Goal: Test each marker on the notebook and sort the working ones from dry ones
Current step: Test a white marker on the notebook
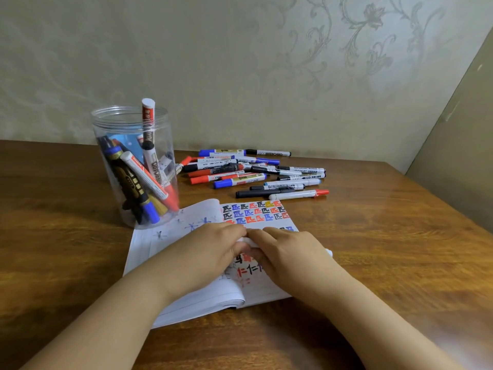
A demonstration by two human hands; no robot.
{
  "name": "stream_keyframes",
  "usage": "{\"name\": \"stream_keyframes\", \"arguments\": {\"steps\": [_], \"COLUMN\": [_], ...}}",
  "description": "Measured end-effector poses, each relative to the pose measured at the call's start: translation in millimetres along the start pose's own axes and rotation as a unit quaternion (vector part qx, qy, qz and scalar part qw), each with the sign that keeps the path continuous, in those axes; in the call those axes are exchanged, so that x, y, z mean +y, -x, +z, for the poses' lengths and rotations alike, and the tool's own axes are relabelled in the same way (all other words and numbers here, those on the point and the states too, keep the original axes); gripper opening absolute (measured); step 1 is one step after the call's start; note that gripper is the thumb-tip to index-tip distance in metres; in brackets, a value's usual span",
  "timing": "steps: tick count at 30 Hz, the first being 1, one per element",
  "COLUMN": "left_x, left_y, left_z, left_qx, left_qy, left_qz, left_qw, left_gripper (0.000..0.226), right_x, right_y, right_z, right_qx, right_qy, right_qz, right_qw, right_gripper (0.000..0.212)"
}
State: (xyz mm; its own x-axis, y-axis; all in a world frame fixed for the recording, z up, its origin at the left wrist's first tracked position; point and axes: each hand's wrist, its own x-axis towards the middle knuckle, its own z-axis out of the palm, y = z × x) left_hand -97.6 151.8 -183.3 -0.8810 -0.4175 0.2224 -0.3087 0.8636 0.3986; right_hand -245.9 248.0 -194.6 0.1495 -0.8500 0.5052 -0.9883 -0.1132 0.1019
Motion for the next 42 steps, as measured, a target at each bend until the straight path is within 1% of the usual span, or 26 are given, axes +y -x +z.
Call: {"name": "stream_keyframes", "arguments": {"steps": [1,2,4,8,10,13,14,17,19,21,23,25,26,27,29,30,31,32,33,34,35,36,37,38,40,42], "left_x": [1,1,2,1,1,2,2,0,-2,-5,-7,-7,-6,-5,-5,-4,-4,-3,-2,-2,-1,0,0,0,0,-1], "left_y": [0,0,0,1,1,1,1,-1,-1,-1,0,2,3,4,5,4,5,4,3,3,3,4,4,5,4,3], "left_z": [0,0,-1,-1,-2,-3,-3,-1,-3,-6,-9,-10,-10,-10,-10,-11,-11,-12,-12,-12,-12,-12,-12,-12,-13,-14], "left_qx": [0.001,0.002,0.006,-0.015,-0.029,-0.040,-0.042,-0.029,-0.011,0.012,0.050,0.084,0.095,0.101,0.106,0.106,0.104,0.100,0.096,0.093,0.091,0.089,0.087,0.084,0.077,0.070], "left_qy": [-0.006,-0.014,-0.025,-0.014,-0.017,-0.012,-0.009,-0.016,-0.026,-0.041,-0.050,-0.049,-0.052,-0.055,-0.054,-0.053,-0.052,-0.055,-0.060,-0.063,-0.066,-0.068,-0.072,-0.076,-0.084,-0.090], "left_qz": [-0.002,-0.004,-0.005,-0.015,-0.022,-0.030,-0.035,-0.047,-0.058,-0.065,-0.057,-0.035,-0.024,-0.017,-0.019,-0.024,-0.031,-0.037,-0.042,-0.047,-0.050,-0.052,-0.055,-0.058,-0.063,-0.073], "left_qw": [1.000,1.000,1.000,1.000,0.999,0.999,0.998,0.998,0.998,0.997,0.996,0.995,0.994,0.993,0.993,0.993,0.993,0.993,0.993,0.993,0.992,0.992,0.992,0.992,0.991,0.991], "left_gripper": [0.023,0.022,0.015,0.018,0.020,0.025,0.026,0.023,0.023,0.026,0.024,0.020,0.020,0.019,0.018,0.018,0.019,0.020,0.021,0.022,0.023,0.023,0.023,0.023,0.023,0.023], "right_x": [0,1,0,-4,-1,4,4,-3,-2,2,6,9,9,9,7,6,5,4,5,4,4,3,2,1,-4,-9], "right_y": [0,0,-1,1,4,3,2,-6,-3,-2,-3,-5,-5,-4,-1,0,2,3,4,5,7,9,10,12,16,18], "right_z": [0,2,7,13,13,5,3,-7,-11,-19,-28,-35,-39,-44,-51,-52,-52,-50,-48,-48,-47,-46,-44,-40,-31,-24], "right_qx": [0.001,0.004,0.007,0.002,-0.020,-0.048,-0.060,-0.119,-0.144,-0.157,-0.181,-0.193,-0.188,-0.179,-0.164,-0.158,-0.152,-0.143,-0.135,-0.126,-0.114,-0.103,-0.097,-0.095,-0.088,-0.081], "right_qy": [0.011,0.023,0.044,0.034,0.019,0.030,0.023,-0.004,-0.044,-0.119,-0.187,-0.208,-0.219,-0.242,-0.308,-0.350,-0.400,-0.465,-0.534,-0.599,-0.651,-0.685,-0.698,-0.694,-0.673,-0.656], "right_qz": [0.005,0.003,-0.002,-0.016,-0.027,-0.023,-0.016,0.034,0.096,0.153,0.198,0.220,0.225,0.227,0.250,0.267,0.288,0.313,0.338,0.356,0.363,0.363,0.360,0.357,0.341,0.310], "right_qw": [1.000,1.000,0.999,0.999,0.999,0.998,0.998,0.992,0.984,0.968,0.945,0.933,0.931,0.926,0.904,0.884,0.857,0.816,0.763,0.706,0.657,0.623,0.611,0.617,0.650,0.684], "right_gripper": [0.037,0.031,0.011,0.014,0.023,0.021,0.029,0.045,0.052,0.052,0.049,0.045,0.040,0.029,0.008,0.004,0.010,0.017,0.022,0.022,0.018,0.015,0.016,0.017,0.010,0.011]}}
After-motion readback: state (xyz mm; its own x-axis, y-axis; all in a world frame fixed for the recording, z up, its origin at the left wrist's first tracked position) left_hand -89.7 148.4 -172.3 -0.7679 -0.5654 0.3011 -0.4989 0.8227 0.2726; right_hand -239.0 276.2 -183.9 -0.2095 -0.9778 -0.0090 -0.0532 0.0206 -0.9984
